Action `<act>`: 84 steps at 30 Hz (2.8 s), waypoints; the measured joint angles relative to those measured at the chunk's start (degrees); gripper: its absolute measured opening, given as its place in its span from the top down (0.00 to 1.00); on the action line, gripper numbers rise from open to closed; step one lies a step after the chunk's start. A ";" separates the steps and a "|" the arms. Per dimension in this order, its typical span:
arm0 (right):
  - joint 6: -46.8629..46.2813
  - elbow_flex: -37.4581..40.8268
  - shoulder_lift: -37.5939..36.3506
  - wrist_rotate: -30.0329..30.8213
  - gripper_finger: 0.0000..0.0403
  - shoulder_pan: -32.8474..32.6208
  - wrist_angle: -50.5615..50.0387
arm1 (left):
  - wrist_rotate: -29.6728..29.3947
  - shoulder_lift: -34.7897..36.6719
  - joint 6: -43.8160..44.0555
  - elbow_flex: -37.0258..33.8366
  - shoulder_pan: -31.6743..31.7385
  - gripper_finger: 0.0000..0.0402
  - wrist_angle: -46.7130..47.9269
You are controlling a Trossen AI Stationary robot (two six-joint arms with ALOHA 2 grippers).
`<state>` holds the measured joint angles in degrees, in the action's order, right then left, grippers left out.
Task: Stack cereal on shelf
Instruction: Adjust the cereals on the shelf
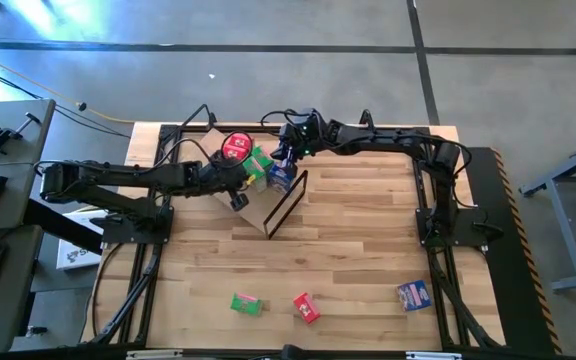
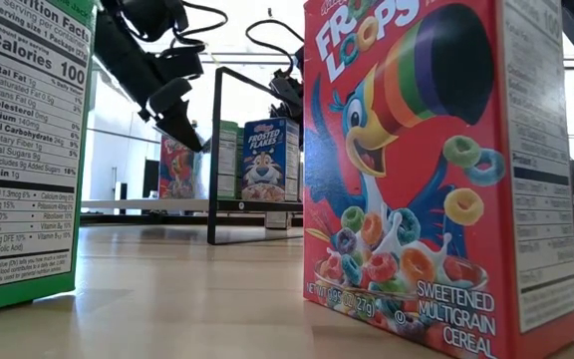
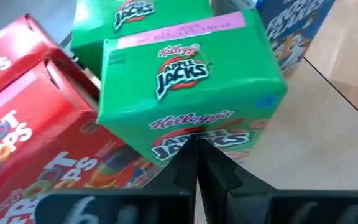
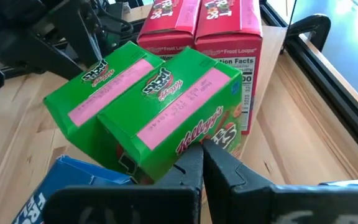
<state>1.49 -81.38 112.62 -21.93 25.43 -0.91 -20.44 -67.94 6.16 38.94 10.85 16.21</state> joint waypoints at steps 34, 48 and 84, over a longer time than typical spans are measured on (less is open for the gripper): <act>4.02 0.02 -0.09 -0.73 1.00 0.42 -0.15 | 3.52 -5.84 3.78 0.04 -1.73 1.00 -7.63; 4.97 0.02 -0.09 -0.74 1.00 0.31 0.91 | 3.84 -5.84 2.96 0.04 -0.98 1.00 -10.47; 12.00 0.04 -5.19 -3.95 1.00 1.60 -10.02 | 16.01 2.67 -0.43 0.02 -0.66 1.00 -12.23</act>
<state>13.49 -81.34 107.43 -25.88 27.03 -10.93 -4.43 -65.27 5.74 38.96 10.20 3.98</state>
